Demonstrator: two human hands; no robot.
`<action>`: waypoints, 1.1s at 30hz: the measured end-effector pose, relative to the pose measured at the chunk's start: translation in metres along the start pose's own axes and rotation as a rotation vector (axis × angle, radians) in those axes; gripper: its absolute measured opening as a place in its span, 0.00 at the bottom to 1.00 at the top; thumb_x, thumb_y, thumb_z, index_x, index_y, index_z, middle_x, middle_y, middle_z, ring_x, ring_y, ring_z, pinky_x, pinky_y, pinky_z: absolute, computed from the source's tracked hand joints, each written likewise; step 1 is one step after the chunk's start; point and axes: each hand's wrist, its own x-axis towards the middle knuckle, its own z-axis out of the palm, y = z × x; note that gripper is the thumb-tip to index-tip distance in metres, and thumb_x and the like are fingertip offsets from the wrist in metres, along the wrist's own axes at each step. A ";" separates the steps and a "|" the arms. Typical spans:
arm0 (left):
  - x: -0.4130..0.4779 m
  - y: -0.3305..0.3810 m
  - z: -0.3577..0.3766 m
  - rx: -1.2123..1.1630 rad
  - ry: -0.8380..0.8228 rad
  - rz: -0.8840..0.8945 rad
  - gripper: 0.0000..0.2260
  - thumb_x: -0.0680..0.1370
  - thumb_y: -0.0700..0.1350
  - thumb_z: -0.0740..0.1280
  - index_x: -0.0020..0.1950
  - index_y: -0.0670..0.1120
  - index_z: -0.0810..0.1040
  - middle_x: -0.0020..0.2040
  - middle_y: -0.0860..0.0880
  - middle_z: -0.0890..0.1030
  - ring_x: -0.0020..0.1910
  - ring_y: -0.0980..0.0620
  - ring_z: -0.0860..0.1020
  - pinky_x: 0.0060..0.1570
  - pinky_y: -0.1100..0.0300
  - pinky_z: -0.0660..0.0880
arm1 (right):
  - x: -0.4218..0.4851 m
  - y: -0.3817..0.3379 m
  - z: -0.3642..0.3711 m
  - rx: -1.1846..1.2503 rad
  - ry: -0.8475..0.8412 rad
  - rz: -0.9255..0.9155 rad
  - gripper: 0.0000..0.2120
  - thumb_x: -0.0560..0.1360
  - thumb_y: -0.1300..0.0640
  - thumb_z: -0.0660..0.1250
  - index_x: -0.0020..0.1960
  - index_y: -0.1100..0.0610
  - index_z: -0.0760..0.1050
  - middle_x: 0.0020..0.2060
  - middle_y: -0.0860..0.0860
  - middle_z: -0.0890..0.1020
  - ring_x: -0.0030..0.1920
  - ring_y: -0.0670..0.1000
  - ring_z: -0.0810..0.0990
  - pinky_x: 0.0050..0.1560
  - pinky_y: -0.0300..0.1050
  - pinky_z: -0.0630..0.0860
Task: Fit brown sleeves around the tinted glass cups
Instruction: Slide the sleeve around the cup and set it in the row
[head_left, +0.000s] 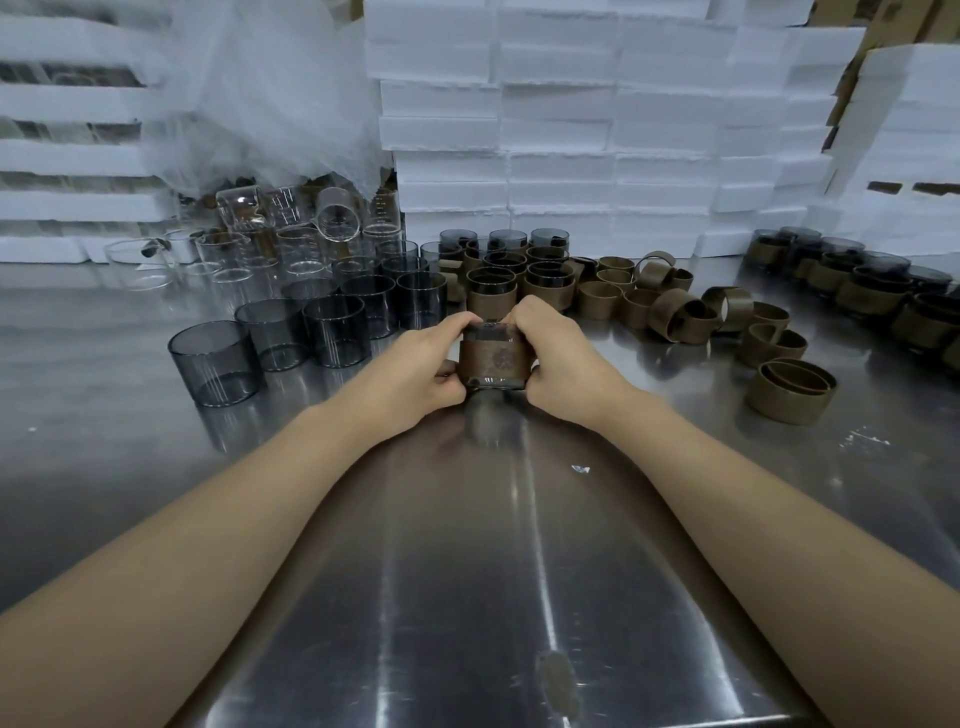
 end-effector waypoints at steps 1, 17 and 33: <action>0.000 0.000 0.000 -0.001 -0.001 0.003 0.24 0.75 0.33 0.67 0.69 0.47 0.68 0.51 0.43 0.83 0.47 0.45 0.83 0.55 0.46 0.76 | 0.000 0.001 0.001 -0.014 0.002 -0.014 0.14 0.64 0.76 0.64 0.48 0.66 0.71 0.45 0.53 0.69 0.42 0.51 0.69 0.37 0.39 0.60; 0.002 -0.013 0.003 -0.035 0.039 0.035 0.26 0.73 0.32 0.68 0.69 0.46 0.69 0.53 0.62 0.77 0.44 0.70 0.80 0.50 0.74 0.73 | -0.002 -0.002 -0.022 0.043 -0.173 0.093 0.24 0.65 0.69 0.71 0.60 0.59 0.73 0.46 0.55 0.80 0.43 0.52 0.82 0.48 0.50 0.79; 0.001 -0.013 -0.001 0.058 0.012 0.030 0.25 0.74 0.34 0.68 0.69 0.48 0.67 0.52 0.44 0.82 0.46 0.43 0.83 0.55 0.47 0.77 | 0.001 -0.005 -0.020 0.009 -0.160 0.098 0.23 0.65 0.71 0.72 0.59 0.63 0.75 0.51 0.60 0.82 0.42 0.56 0.83 0.49 0.51 0.80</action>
